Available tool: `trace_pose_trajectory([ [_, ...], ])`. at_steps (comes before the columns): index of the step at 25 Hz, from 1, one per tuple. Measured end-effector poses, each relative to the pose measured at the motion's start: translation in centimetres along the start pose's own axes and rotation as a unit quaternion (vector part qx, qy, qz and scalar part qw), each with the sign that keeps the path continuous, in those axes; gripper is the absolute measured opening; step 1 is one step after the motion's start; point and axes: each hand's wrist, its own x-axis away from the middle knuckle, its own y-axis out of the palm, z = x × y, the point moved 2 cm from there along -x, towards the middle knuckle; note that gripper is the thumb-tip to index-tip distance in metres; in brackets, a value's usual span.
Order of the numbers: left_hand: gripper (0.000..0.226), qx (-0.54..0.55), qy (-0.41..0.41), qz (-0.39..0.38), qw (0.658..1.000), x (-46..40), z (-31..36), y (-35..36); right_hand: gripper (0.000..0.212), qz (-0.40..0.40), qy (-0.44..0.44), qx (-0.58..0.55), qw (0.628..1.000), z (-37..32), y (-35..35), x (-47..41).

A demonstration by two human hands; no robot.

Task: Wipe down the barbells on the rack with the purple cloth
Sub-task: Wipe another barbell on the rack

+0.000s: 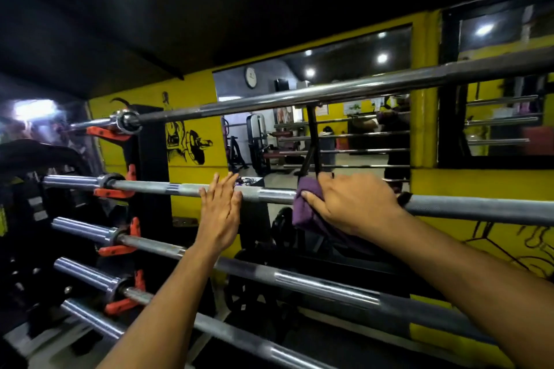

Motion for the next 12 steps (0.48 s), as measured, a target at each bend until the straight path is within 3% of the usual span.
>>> trace_pose_trajectory([
  [6, 0.053, -0.004, 0.05, 0.023, 0.998, -0.1, -0.9, -0.5, 0.057, 0.014, -0.036, 0.008, 0.999, -9.9, 2.5, -6.3],
  [12, 0.052, -0.009, 0.095, 0.008, 0.995, 0.2, -1.6, -0.7, 0.066, 0.059, 0.033, 0.02, 0.998, -1.6, 0.5, 0.9],
])
